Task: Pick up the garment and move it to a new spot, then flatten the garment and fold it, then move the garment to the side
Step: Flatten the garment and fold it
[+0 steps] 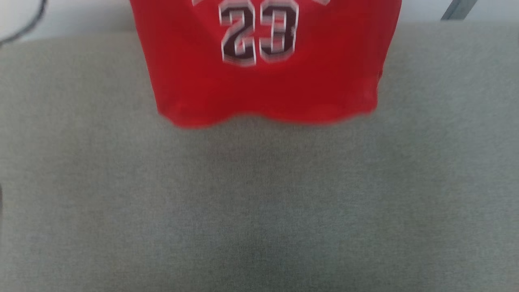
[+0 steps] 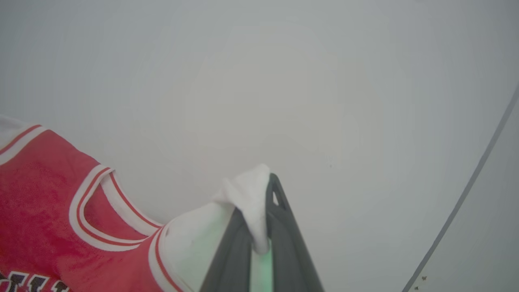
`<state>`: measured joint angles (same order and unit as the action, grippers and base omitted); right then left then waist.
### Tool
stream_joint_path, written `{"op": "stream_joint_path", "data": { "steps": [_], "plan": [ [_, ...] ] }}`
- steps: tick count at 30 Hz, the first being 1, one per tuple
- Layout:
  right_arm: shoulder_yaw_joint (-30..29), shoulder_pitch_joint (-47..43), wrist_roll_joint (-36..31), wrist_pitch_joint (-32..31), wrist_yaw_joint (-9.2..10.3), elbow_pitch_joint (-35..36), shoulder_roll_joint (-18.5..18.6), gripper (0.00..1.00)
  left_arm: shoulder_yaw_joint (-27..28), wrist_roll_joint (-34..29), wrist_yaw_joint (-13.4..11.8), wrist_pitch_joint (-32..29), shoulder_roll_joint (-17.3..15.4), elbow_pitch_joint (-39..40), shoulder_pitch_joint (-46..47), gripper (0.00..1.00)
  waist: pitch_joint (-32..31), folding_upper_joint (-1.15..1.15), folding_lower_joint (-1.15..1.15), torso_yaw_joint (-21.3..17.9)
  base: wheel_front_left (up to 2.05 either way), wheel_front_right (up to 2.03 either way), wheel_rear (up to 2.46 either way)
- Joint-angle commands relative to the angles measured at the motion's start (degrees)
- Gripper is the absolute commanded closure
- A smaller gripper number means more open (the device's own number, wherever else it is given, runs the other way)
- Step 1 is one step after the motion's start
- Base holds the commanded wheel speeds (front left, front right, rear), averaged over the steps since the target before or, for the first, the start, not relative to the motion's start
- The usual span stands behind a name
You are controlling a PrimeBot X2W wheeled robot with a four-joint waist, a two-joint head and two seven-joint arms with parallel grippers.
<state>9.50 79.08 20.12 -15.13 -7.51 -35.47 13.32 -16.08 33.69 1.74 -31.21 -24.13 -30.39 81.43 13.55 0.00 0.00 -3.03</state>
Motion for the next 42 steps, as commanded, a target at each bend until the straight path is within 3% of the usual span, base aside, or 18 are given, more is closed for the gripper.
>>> {"op": "stream_joint_path", "data": {
  "steps": [1, 4, 8, 12, 17, 24, 31, 36, 42],
  "plan": [
    [0.72, 1.8, -0.92, 2.43, 0.04, -1.33, 0.6, 1.0, -0.02, -1.44, 0.75, 2.79, 0.27, -0.72, 2.0, 1.0, 4.39, 0.0, 0.0, 0.62, 0.0, 0.0, 0.0],
    [2.94, 8.04, -3.45, 14.83, 0.07, -5.66, 1.9, 1.0, -0.25, -4.21, 1.94, 13.82, 1.21, -3.68, 8.57, 1.0, 7.97, 0.0, 0.0, 1.03, 0.0, 0.0, 0.0],
    [5.5, 12.92, -8.53, 26.44, 0.07, -10.12, 3.31, 1.0, -1.07, -7.21, 3.18, 26.67, 2.09, -6.64, 13.26, 1.0, 10.25, 0.0, 0.0, 1.66, 0.0, 0.0, 0.0],
    [7.0, 15.07, -10.66, 29.8, 0.07, -13.76, 3.48, 1.0, -2.46, -8.44, 4.4, 36.18, 2.95, -10.41, 14.77, 1.0, 11.45, 0.0, 0.0, 2.45, 0.0, 0.0, 0.0],
    [9.59, 12.12, -8.39, 30.12, 0.07, -17.91, 2.67, 1.0, -4.38, -7.41, 5.15, 39.11, 3.77, -15.22, 11.67, 1.0, 11.5, 0.0, 0.0, 3.3, 0.0, 0.0, 0.0],
    [17.06, 2.19, 3.44, 24.01, 0.07, -20.91, 2.73, 1.0, -7.03, -3.72, 5.62, 38.59, 3.8, -22.23, 2.25, 1.0, 9.94, 0.0, 0.0, 4.16, 0.0, 0.0, 0.0],
    [25.17, -10.12, 18.58, 16.41, 0.07, -9.81, 7.87, 1.0, -11.91, 2.59, 5.69, 31.16, 1.97, -21.91, -9.23, 1.0, 7.38, 0.0, 0.0, 4.38, 0.0, 0.0, 0.0],
    [29.58, -18.73, 25.9, 11.9, 0.07, 0.5, 14.26, 1.0, -13.73, 9.03, 5.7, 25.62, -1.36, -16.44, -19.48, 1.0, 5.42, 0.0, 0.0, 4.07, 0.0, 0.0, 0.0],
    [33.19, -29.04, 31.43, 6.97, 0.06, 12.3, 21.55, 1.0, -16.44, 16.37, 5.71, 19.87, -7.37, -3.07, -33.97, 1.0, 3.82, 0.0, 0.0, 3.65, 0.0, 0.0, 0.0]
  ]
}}
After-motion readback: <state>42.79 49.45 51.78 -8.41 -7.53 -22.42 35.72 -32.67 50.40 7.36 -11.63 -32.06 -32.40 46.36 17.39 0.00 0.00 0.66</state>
